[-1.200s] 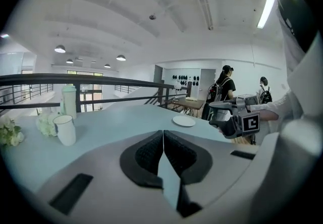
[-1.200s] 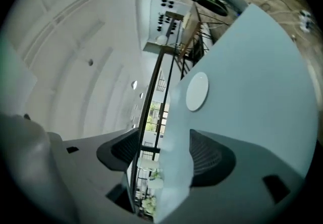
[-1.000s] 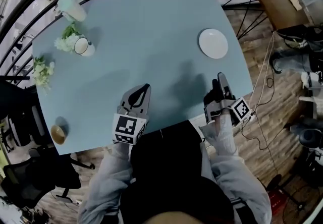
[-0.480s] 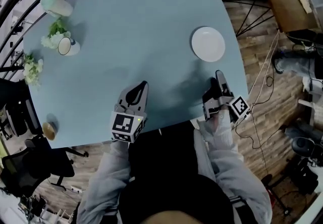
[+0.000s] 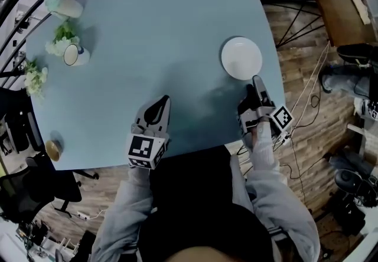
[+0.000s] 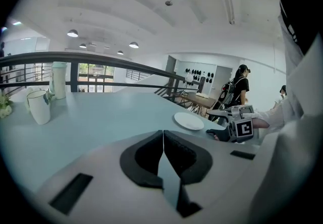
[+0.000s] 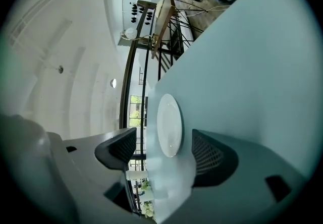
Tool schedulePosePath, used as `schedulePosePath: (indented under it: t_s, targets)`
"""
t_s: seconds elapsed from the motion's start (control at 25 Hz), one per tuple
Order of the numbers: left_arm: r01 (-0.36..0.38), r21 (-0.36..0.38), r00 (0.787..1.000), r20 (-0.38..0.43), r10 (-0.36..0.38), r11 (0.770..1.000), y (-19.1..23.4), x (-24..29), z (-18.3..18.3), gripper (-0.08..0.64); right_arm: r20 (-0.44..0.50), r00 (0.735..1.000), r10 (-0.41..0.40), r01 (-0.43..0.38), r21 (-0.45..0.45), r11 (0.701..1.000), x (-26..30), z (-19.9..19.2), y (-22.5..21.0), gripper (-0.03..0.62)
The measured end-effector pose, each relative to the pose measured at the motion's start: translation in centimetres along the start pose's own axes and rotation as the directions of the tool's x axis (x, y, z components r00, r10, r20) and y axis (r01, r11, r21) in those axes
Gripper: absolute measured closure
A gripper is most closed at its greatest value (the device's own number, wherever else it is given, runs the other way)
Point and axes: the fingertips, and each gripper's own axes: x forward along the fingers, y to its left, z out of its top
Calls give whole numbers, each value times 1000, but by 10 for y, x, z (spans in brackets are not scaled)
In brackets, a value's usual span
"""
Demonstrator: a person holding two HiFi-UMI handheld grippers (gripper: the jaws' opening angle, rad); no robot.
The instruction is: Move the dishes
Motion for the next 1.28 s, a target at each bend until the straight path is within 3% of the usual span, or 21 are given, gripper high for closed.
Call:
schedulePosePath:
  t_s: [0.32, 0.48, 0.56, 0.64, 0.68, 1.04, 1.28]
  targets:
    - [-81, -60, 996, 27, 83, 995, 10, 2, 7, 543, -60, 998, -18, 19, 12, 1000, 26, 7, 7, 244]
    - [-104, -74, 994, 33, 107, 992, 14, 2, 7, 543, -83, 995, -46, 45, -12, 999, 35, 8, 5, 295]
    - [-114, -73, 993, 25, 116, 991, 14, 2, 5, 543, -86, 992, -95, 93, -19, 995, 37, 8, -4, 362]
    - [-121, -72, 992, 20, 123, 990, 15, 2, 3, 543, -87, 984, -158, 158, -7, 987, 36, 7, -17, 523]
    - [-125, -72, 992, 20, 126, 990, 16, 2, 3, 543, -86, 981, -171, 172, 4, 985, 36, 7, -20, 565]
    - [-141, -69, 989, 26, 143, 988, 13, 1, 1, 543, -71, 992, -104, 106, 19, 994, 36, 8, -15, 571]
    - [-147, -67, 988, 38, 150, 987, 11, -6, 1, 543, -52, 999, -13, 13, -2, 1000, 33, 8, -2, 577]
